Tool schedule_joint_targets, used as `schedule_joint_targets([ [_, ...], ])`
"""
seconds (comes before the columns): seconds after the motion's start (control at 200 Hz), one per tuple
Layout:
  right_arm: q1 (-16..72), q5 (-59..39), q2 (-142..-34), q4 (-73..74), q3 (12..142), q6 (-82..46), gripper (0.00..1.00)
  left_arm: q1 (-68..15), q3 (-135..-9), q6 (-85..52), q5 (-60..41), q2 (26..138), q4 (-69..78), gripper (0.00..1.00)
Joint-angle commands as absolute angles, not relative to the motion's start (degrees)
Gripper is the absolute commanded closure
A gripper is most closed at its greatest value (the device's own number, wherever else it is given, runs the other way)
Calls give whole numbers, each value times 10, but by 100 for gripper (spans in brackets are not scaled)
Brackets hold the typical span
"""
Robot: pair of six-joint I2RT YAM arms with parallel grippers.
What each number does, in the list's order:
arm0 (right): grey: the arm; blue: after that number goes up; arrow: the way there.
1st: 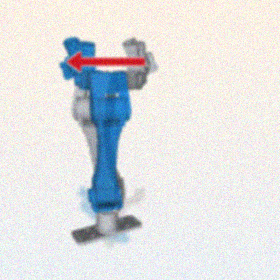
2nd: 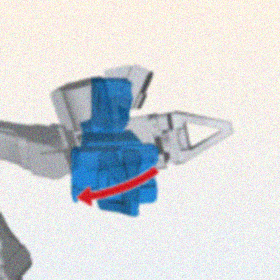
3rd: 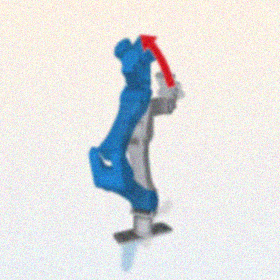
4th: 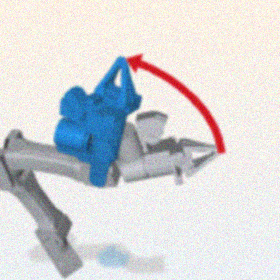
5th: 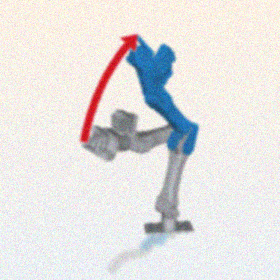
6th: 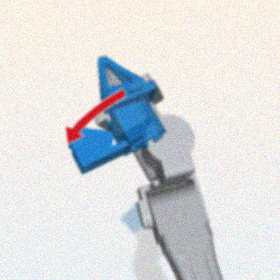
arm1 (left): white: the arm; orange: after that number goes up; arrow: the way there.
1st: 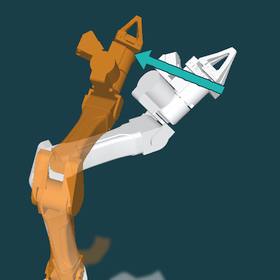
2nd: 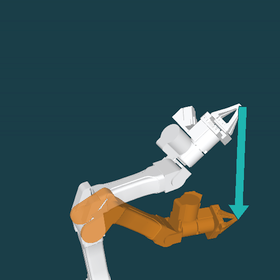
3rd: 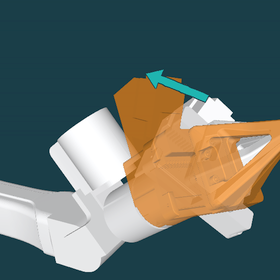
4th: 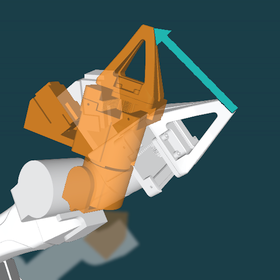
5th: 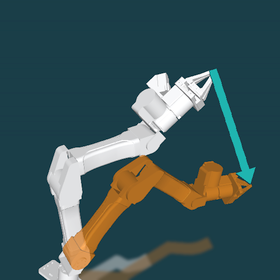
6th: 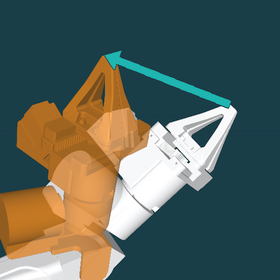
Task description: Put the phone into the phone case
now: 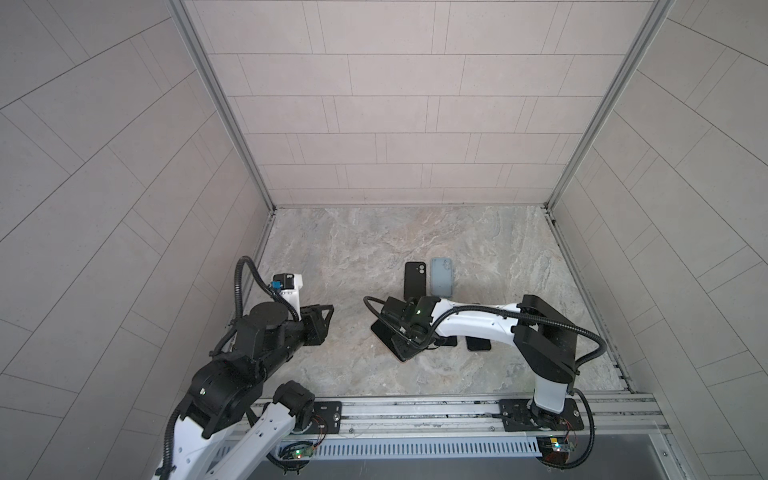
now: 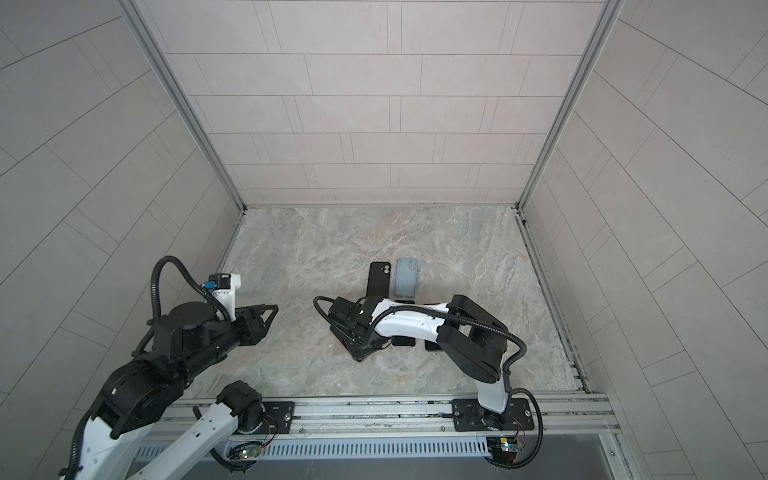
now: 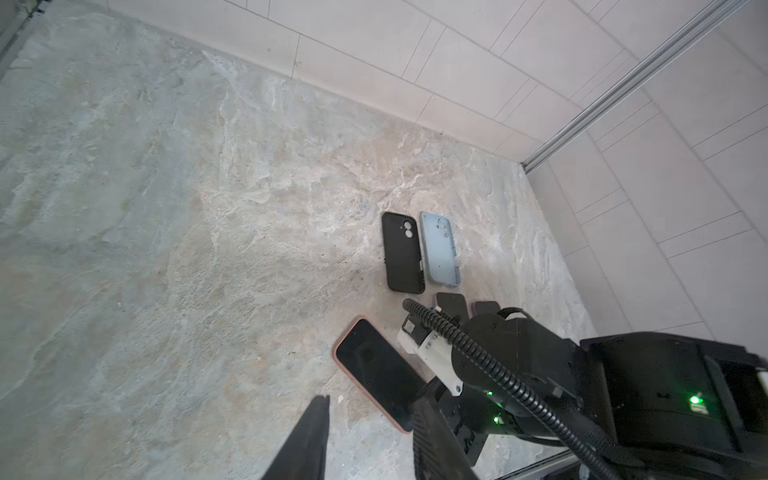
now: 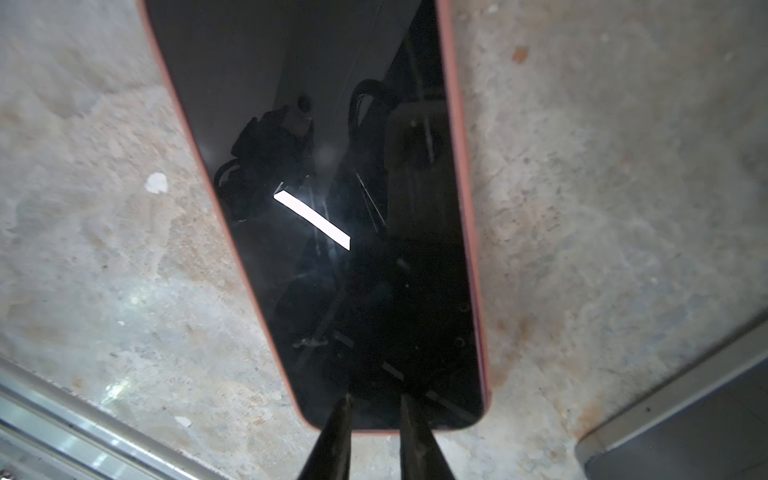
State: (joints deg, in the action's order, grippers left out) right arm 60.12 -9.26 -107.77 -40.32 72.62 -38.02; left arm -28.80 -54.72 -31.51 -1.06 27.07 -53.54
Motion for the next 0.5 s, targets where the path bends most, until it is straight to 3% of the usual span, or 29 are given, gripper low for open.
schedule_joint_targets([
  [0.0, 605, -59, -1098, -438, 732, -390, 68, -288, -539, -279, -8, 257, -568, 60],
  [0.125, 607, -51, -1106, -440, 730, -396, 59, -288, -543, -271, -4, 240, -568, 60],
  [0.495, 609, -23, -1145, -453, 741, -381, 58, -288, -521, -246, -8, 226, -517, 60],
])
